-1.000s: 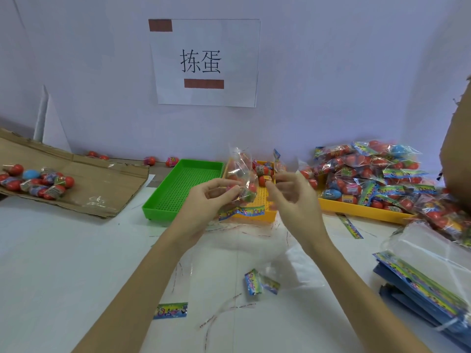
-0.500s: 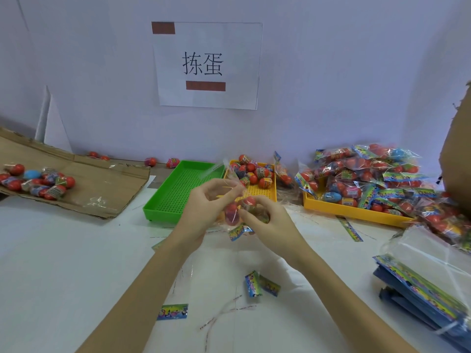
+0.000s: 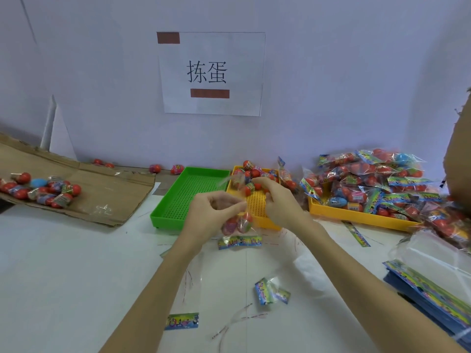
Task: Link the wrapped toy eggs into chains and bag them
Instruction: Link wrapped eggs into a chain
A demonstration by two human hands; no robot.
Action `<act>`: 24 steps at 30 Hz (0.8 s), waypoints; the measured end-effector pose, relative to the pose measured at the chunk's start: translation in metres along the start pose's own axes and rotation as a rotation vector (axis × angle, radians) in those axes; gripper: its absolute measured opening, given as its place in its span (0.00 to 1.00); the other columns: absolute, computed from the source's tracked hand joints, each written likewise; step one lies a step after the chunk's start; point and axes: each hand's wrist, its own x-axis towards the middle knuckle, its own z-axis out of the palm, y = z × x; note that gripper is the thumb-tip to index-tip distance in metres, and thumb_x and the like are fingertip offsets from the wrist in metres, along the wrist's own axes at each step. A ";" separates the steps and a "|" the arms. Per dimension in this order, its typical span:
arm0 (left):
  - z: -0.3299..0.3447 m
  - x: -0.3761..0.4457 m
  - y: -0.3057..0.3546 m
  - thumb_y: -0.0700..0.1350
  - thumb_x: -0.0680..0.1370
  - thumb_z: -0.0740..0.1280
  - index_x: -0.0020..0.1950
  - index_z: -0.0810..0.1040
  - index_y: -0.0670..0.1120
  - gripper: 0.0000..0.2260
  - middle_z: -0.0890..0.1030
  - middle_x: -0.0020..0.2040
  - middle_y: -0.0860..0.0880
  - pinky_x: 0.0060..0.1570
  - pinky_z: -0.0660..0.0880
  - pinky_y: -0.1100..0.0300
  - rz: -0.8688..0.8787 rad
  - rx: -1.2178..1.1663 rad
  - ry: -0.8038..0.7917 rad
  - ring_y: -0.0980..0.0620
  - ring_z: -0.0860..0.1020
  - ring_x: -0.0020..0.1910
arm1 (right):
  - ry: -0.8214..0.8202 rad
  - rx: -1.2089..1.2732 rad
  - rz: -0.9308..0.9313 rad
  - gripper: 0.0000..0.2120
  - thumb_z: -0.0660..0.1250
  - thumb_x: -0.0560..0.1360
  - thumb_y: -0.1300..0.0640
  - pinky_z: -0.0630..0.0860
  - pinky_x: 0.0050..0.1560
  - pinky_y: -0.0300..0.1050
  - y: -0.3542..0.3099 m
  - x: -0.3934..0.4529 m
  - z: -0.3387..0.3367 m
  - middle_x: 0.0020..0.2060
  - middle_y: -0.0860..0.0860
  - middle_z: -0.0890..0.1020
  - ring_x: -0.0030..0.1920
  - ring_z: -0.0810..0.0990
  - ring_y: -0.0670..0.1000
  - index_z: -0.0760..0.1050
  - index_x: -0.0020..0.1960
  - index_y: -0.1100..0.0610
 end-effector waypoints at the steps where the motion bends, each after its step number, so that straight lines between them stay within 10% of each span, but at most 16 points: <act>1: 0.001 -0.001 0.001 0.46 0.73 0.80 0.49 0.88 0.45 0.07 0.89 0.43 0.48 0.51 0.84 0.53 0.013 0.015 -0.018 0.47 0.87 0.46 | -0.059 -0.048 -0.004 0.31 0.57 0.80 0.74 0.68 0.74 0.49 -0.001 0.008 0.003 0.77 0.51 0.69 0.77 0.66 0.54 0.65 0.78 0.51; 11: 0.003 0.001 -0.002 0.55 0.68 0.83 0.47 0.86 0.51 0.14 0.88 0.41 0.54 0.40 0.79 0.60 0.037 0.101 -0.010 0.57 0.80 0.34 | -0.065 -0.434 -0.052 0.21 0.68 0.80 0.63 0.73 0.66 0.51 0.005 0.042 0.025 0.65 0.55 0.75 0.67 0.70 0.58 0.73 0.72 0.54; 19: 0.002 0.003 -0.005 0.58 0.68 0.82 0.53 0.84 0.53 0.18 0.88 0.43 0.54 0.35 0.75 0.68 0.057 0.139 0.000 0.64 0.76 0.32 | 0.450 0.411 0.067 0.15 0.71 0.80 0.55 0.78 0.42 0.31 -0.007 0.005 -0.003 0.49 0.43 0.80 0.50 0.81 0.43 0.73 0.65 0.55; 24: 0.003 0.004 -0.007 0.60 0.68 0.81 0.52 0.84 0.55 0.17 0.88 0.43 0.55 0.38 0.77 0.65 0.063 0.159 0.011 0.62 0.78 0.34 | 0.391 0.546 -0.212 0.12 0.64 0.84 0.57 0.77 0.41 0.33 -0.022 -0.038 -0.013 0.49 0.44 0.81 0.44 0.80 0.41 0.75 0.66 0.52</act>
